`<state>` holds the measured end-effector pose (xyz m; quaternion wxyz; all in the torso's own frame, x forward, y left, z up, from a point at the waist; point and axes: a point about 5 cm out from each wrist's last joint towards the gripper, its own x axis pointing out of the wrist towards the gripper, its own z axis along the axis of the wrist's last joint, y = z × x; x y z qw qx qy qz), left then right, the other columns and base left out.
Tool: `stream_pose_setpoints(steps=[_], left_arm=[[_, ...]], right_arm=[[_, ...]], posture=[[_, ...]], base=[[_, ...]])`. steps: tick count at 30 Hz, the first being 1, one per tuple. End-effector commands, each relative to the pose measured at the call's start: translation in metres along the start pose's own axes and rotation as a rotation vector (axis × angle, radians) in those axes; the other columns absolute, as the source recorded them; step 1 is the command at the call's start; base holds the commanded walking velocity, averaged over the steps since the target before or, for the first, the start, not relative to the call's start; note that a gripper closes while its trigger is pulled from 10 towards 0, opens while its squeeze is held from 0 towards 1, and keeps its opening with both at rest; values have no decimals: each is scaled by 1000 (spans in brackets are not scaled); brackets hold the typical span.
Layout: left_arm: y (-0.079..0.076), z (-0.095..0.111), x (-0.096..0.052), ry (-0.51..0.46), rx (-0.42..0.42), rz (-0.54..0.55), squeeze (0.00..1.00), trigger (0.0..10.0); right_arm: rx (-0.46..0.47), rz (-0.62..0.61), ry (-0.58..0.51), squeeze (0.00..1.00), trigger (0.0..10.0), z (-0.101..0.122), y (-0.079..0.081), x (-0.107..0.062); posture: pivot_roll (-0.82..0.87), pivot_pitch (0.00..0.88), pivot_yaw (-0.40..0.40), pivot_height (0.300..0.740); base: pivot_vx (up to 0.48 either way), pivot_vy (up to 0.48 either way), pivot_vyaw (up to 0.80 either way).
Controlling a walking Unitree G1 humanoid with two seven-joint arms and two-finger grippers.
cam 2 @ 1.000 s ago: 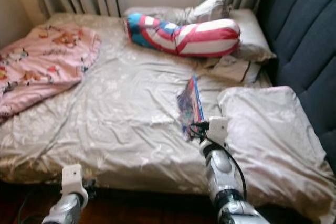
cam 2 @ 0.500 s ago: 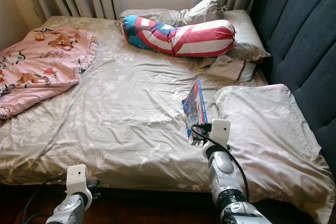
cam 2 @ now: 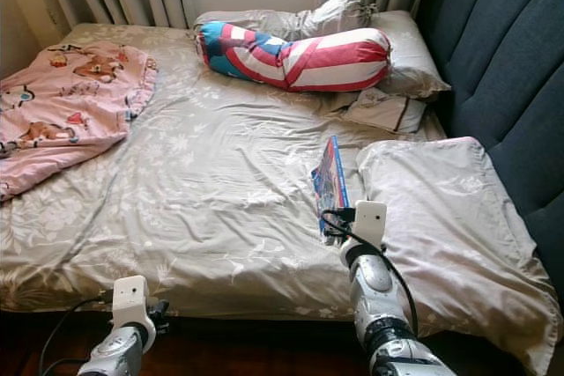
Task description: Clean up the room
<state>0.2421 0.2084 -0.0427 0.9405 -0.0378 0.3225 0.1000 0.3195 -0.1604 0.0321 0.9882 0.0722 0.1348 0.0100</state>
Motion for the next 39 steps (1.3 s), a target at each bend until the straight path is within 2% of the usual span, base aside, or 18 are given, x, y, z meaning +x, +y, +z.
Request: stream_pose_setpoints(steps=[1,27,39], left_arm=[[-2,-1,0,2,9,-12,0,10000],[-4,-1,0,0,13,-20,0,10000],[-5,-2,0,1,19,-29,0,10000]], right_arm=[[-9,6,-33,0,10000,9,0,3],[-3,-2,-24,0,10000,7,0,2],[6,0,5,0,10000,1,1,1]], posture=[[-127,61,-77,740],[-130,64,-81,740],[-130,63,-81,740]], base=[[292,0,0],[296,0,0],[0,0,0]])
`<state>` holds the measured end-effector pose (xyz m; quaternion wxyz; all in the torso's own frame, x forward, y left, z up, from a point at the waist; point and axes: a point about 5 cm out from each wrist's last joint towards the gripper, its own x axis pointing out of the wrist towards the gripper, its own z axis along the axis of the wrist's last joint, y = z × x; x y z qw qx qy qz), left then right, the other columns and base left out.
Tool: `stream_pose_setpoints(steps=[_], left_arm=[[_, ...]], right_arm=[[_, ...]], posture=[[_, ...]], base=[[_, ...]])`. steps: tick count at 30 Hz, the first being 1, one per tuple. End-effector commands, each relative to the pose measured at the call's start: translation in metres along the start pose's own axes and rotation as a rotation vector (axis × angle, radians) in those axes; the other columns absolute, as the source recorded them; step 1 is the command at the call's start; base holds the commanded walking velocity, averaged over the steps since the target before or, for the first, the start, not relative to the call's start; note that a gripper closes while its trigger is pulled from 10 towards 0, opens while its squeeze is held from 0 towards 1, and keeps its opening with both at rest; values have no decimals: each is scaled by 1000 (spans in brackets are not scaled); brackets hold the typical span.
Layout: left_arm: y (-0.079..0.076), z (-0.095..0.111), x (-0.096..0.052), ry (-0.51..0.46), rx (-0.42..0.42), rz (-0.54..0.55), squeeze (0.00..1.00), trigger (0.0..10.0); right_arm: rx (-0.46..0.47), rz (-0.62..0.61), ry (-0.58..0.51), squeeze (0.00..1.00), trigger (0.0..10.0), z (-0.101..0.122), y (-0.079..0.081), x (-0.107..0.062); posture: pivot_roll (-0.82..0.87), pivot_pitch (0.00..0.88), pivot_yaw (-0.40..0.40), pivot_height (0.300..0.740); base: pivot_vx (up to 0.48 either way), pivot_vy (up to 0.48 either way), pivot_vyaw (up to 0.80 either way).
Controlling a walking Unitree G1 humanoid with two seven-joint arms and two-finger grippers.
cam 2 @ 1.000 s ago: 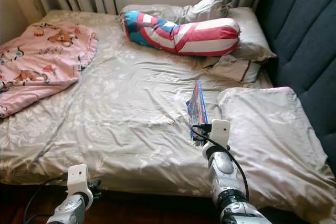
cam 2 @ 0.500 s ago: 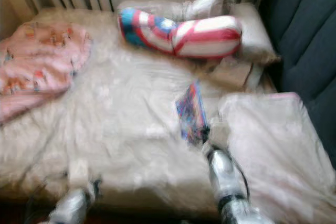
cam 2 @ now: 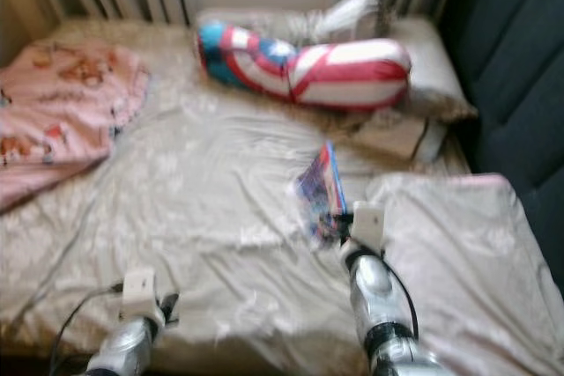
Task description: Clean up the room
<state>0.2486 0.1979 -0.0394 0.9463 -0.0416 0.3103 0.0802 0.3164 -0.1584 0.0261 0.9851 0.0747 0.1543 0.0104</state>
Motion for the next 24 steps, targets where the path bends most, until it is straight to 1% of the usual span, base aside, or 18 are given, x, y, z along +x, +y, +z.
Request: stream_pose_setpoints(steps=[1,4,7,13,16,18,24], left_arm=[[6,-7,-2,27,16,11,0,10000],[5,-7,-2,29,19,7,0,10000],[4,-8,-2,29,23,2,0,10000],[2,-8,-2,29,31,-4,0,10000],[1,-8,-2,30,34,-7,0,10000],[1,-7,-2,29,37,-8,0,10000],[2,-7,-2,28,39,-8,0,10000]], right_arm=[[55,-1,-24,0,10000,6,0,2],[104,8,6,0,10000,0,2,1],[115,2,22,0,10000,-4,2,-1],[82,-27,4,0,10000,0,-2,0],[62,-28,19,0,10000,1,-1,2],[43,-22,31,0,10000,0,2,2],[39,-19,34,0,10000,-1,2,2]], posture=[[-130,63,-81,740],[-131,60,-81,740],[-130,56,-80,740],[-133,46,-77,740],[-132,43,-78,740],[-130,42,-78,725],[-129,46,-78,690]], base=[[0,0,0],[0,0,0],[0,0,0],[0,0,0],[0,0,0],[0,0,0],[0,0,0]])
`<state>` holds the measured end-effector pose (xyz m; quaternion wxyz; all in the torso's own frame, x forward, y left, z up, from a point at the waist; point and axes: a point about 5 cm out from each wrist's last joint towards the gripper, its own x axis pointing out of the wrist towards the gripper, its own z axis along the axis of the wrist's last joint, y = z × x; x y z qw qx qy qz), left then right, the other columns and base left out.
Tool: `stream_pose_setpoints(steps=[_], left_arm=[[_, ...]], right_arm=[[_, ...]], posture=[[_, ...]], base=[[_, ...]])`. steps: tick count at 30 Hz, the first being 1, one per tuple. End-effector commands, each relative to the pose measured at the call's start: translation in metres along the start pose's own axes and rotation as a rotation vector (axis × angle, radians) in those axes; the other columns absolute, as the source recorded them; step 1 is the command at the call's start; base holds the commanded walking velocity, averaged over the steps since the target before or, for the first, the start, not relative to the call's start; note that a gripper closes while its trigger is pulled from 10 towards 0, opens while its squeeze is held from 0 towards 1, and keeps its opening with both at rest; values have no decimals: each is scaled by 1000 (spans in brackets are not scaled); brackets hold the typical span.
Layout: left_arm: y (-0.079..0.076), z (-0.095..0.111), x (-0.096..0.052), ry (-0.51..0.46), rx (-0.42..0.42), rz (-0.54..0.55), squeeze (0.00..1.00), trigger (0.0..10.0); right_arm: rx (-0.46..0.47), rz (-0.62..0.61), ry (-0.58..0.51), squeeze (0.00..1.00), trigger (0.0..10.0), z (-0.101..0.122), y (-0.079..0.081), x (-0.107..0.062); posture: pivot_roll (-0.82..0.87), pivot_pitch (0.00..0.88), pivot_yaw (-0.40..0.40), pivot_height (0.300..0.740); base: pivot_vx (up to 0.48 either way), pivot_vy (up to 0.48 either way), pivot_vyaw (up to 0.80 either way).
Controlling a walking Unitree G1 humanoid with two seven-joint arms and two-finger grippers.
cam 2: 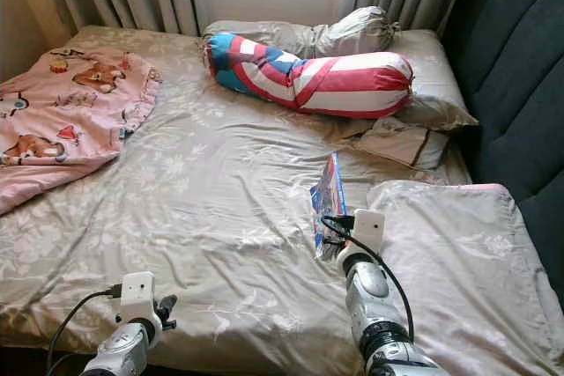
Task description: Clean up the room
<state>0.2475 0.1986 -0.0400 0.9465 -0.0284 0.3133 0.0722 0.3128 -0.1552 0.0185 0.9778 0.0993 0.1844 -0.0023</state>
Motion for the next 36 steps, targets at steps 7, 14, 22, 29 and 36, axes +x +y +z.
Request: stream_pose_setpoints(steps=[7,14,22,29,36], left_arm=[[1,-6,-1,24,12,-2,0,10000],[2,-6,-2,24,14,-1,0,10000],[2,-6,-2,23,16,-1,0,10000],[2,-6,-2,23,18,-1,0,10000],[2,-6,-1,23,21,-3,0,10000]], right_arm=[[-7,4,-36,0,10000,7,0,2],[-17,0,-1,0,10000,4,0,2],[-18,7,-11,0,10000,4,1,2],[-22,-11,2,0,10000,2,-2,1],[-11,-14,11,0,10000,0,-2,0]], posture=[[-129,51,-78,685],[-128,58,-77,680],[-127,64,-76,650],[-128,65,-76,650],[-127,65,-77,650]], base=[[0,0,0],[0,0,0],[0,0,0],[0,0,0],[0,0,0]])
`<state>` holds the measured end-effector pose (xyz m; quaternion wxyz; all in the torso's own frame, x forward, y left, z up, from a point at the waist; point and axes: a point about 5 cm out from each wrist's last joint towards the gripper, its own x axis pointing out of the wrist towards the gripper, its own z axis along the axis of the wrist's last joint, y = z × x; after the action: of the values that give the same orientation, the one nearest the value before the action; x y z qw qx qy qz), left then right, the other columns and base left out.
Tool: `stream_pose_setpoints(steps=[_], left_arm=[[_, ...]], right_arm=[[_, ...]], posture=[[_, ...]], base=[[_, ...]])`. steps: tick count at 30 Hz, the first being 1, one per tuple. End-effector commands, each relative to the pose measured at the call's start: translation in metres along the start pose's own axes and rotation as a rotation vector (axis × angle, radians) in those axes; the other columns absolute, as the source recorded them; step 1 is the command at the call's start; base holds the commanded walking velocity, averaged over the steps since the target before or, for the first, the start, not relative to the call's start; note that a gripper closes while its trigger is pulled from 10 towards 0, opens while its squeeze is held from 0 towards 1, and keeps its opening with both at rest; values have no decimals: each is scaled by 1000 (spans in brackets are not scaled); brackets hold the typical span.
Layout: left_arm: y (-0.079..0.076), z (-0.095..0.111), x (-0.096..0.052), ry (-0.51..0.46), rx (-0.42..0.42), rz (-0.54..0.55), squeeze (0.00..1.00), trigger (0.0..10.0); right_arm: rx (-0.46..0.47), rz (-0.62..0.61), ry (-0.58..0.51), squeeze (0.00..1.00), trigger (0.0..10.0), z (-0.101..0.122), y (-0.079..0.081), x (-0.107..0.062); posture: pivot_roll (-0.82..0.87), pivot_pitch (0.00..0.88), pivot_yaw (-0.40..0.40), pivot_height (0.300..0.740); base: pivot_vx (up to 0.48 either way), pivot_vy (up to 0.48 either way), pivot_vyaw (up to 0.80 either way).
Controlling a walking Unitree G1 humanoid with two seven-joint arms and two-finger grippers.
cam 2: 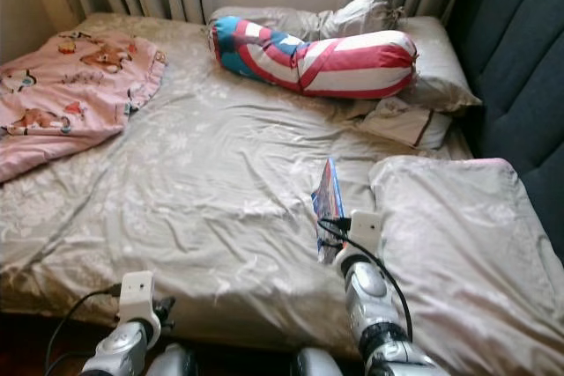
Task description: Clean up the room
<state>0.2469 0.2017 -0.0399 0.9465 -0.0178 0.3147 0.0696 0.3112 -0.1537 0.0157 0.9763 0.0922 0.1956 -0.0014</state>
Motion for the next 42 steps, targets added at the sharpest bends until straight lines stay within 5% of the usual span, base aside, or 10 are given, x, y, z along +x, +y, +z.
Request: stream_pose_setpoints(steps=[1,13,19,27,42], left_arm=[[-1,-6,-1,21,-1,-5,0,10000],[1,-7,-2,18,7,-4,0,10000],[9,-15,-6,19,34,1,0,10000],[19,-29,-14,24,75,-9,0,10000],[29,-44,-24,37,122,-28,0,10000]], right_arm=[[3,-11,-11,0,10000,4,-3,1],[246,79,-48,0,10000,19,0,7],[358,152,-129,0,10000,47,11,15],[478,80,-12,0,10000,20,0,10],[395,-87,0,0,10000,4,-33,0]], posture=[[-127,65,-77,650],[-101,86,-69,650],[-76,117,-55,650],[-30,183,-30,650],[-16,223,3,650]], base=[[0,0,0],[0,0,0],[0,0,0],[0,0,0],[0,0,0]])
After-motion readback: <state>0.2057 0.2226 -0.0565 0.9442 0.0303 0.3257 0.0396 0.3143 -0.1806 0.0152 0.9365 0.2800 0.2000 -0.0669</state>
